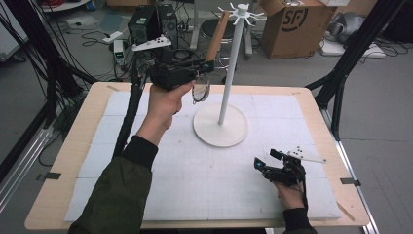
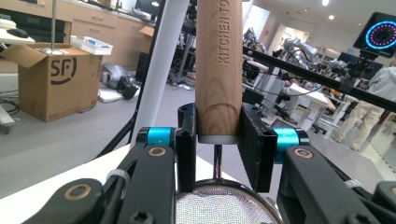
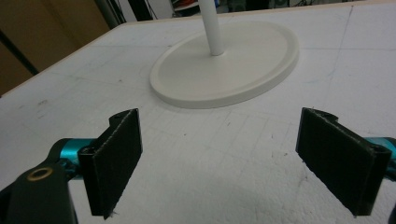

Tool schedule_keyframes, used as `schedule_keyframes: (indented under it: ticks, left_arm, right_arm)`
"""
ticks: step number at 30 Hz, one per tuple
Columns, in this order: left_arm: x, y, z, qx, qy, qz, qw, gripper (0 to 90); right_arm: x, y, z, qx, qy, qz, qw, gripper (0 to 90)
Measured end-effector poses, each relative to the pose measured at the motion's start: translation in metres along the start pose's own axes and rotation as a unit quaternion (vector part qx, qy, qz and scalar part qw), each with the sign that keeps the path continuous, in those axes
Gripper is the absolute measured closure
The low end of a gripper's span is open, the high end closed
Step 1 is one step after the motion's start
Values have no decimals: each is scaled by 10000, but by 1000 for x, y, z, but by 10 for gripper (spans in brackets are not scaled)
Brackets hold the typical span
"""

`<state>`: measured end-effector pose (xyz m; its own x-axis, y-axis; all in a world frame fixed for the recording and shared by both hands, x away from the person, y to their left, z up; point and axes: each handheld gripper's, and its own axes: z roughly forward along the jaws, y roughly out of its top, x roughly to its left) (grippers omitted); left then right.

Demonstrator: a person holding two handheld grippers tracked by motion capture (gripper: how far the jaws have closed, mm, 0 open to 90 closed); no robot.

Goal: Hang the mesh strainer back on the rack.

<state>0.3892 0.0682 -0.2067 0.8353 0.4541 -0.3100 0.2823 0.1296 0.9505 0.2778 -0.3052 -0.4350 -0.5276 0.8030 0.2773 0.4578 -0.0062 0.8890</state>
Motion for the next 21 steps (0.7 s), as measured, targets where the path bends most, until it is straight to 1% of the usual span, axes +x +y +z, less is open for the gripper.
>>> schedule_keyframes:
  ticks: [3, 5, 8, 11, 13, 16, 18, 21]
  left_arm:
    - [1, -1, 2, 38, 43, -15, 10000, 696]
    - [1, -2, 3, 52, 67, 13, 10000, 696]
    - [-1, -1, 3, -25, 5, 18, 10000, 697]
    - [-3, -2, 5, 24, 18, 96, 9999, 697]
    - [-5, -3, 6, 50, 67, 153, 9998, 696]
    - [-6, -3, 7, 33, 50, 145, 9999, 697]
    - [-8, -3, 8, 59, 48, 180, 9998, 697]
    - [-10, -2, 11, 144, 120, 229, 9996, 696]
  right_arm:
    - [0, 0, 0, -13, 8, -35, 10000, 138]
    - [0, 0, 0, -14, 6, -27, 10000, 138]
    - [0, 0, 0, -25, -1, -33, 10000, 138]
    - [0, 1, 0, -26, -16, -13, 10000, 138]
    - [0, 1, 1, -42, -13, -26, 10000, 138]
    - [0, 1, 0, -40, -20, -33, 10000, 138]
    - [0, 1, 0, -36, -29, -29, 10000, 138]
    - [0, 1, 0, -41, -32, -32, 10000, 138]
